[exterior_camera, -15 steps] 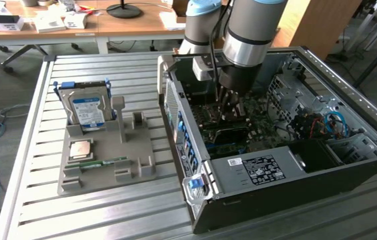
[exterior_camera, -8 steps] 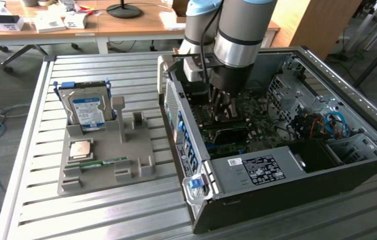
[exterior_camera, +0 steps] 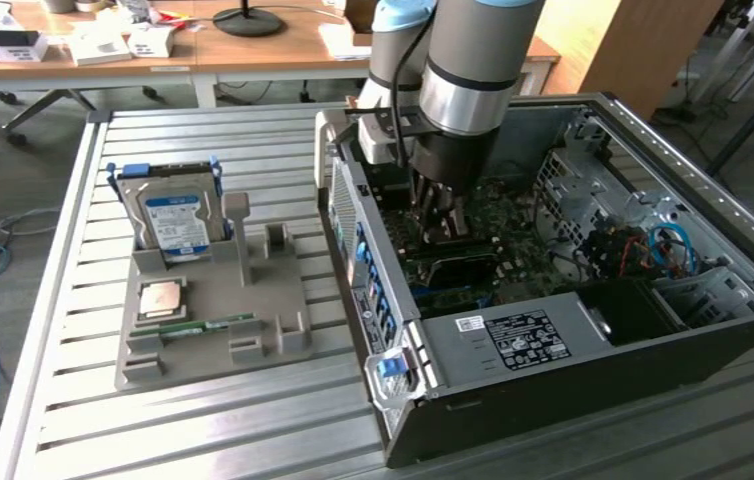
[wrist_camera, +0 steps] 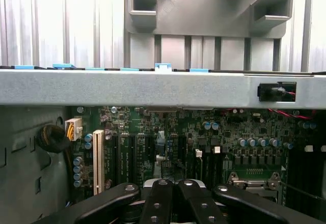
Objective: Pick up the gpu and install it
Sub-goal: 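Press down on the gpu until it lock into place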
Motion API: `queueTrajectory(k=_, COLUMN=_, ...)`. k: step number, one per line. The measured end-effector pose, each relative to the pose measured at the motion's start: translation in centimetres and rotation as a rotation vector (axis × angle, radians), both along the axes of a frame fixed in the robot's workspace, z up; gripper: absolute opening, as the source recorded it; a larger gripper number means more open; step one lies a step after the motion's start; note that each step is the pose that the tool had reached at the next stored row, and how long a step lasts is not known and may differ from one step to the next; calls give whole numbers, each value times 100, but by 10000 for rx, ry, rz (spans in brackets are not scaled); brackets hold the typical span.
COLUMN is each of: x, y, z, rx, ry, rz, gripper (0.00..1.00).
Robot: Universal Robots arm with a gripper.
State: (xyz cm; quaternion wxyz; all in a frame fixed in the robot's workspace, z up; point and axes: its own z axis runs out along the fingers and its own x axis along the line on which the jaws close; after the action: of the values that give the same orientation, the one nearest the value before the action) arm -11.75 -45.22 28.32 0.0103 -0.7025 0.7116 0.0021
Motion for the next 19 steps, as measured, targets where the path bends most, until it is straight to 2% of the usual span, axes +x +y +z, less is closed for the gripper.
queueTrajectory(k=2, x=0, y=0, z=0, rx=0, ry=0, rz=1, gripper=11)
queueTrajectory(k=4, x=2, y=0, z=5, rx=1, ry=32, rz=0, gripper=11)
queueTrajectory(k=17, x=58, y=0, z=96, rx=1, ry=437, rz=0, gripper=11)
queueTrajectory(k=19, x=70, y=-2, z=98, rx=12, ry=483, rz=0, gripper=11)
